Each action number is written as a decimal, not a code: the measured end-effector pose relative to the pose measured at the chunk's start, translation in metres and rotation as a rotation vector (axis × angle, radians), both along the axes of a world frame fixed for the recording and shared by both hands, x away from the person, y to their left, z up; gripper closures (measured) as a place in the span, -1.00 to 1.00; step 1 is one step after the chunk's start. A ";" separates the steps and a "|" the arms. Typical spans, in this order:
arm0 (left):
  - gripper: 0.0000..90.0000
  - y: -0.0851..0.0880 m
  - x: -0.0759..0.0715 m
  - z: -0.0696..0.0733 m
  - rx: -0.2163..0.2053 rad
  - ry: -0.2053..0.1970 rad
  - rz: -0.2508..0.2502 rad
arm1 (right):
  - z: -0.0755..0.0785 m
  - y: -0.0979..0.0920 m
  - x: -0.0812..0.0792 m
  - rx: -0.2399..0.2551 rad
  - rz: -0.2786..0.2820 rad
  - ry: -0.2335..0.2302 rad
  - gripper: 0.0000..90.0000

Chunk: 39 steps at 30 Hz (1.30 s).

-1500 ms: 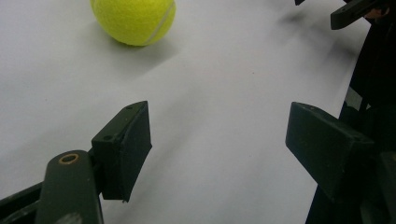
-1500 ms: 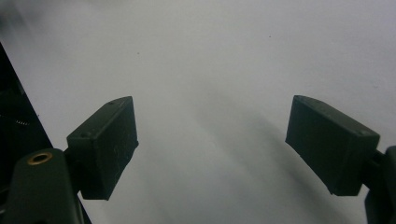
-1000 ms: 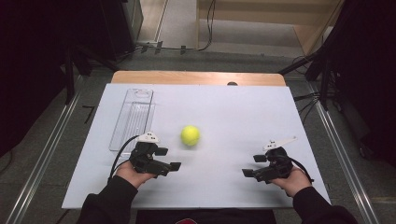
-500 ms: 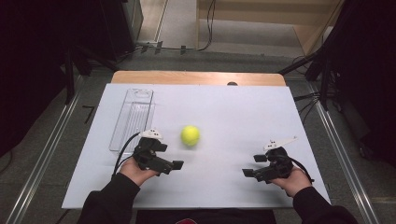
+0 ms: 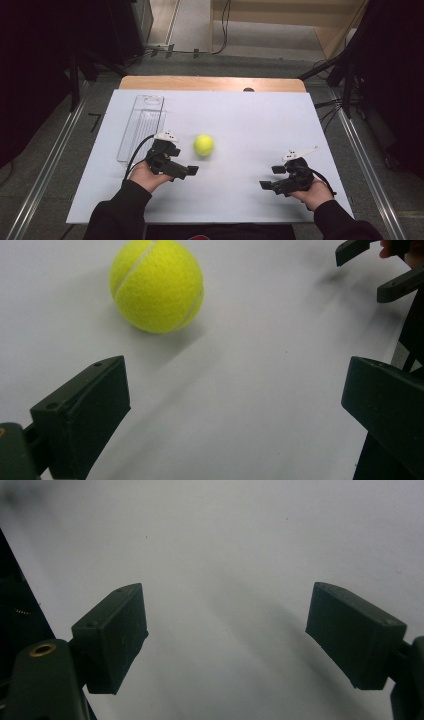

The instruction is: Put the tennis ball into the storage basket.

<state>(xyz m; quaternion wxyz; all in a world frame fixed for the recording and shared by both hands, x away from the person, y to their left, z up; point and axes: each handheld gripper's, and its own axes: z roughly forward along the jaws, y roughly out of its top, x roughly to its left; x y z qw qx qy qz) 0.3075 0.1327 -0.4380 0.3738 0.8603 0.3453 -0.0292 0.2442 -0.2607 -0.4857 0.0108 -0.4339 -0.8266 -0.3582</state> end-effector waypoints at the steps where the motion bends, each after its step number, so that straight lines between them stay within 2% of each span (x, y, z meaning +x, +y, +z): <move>1: -1.00 0.000 0.001 0.001 0.001 0.001 -0.005 | 0.000 0.000 0.000 0.000 0.000 0.000 -0.68; 6: -1.00 -0.004 0.005 0.004 0.008 -0.011 -0.005 | 0.000 0.000 0.000 0.000 0.002 -0.002 -0.68; 30: -1.00 -0.019 0.031 0.013 0.004 -0.016 -0.003 | 0.000 0.000 0.000 -0.002 0.004 0.000 -0.68; 39: -1.00 -0.026 0.042 0.014 0.025 -0.022 -0.011 | 0.000 0.001 -0.001 0.000 0.009 -0.004 -0.68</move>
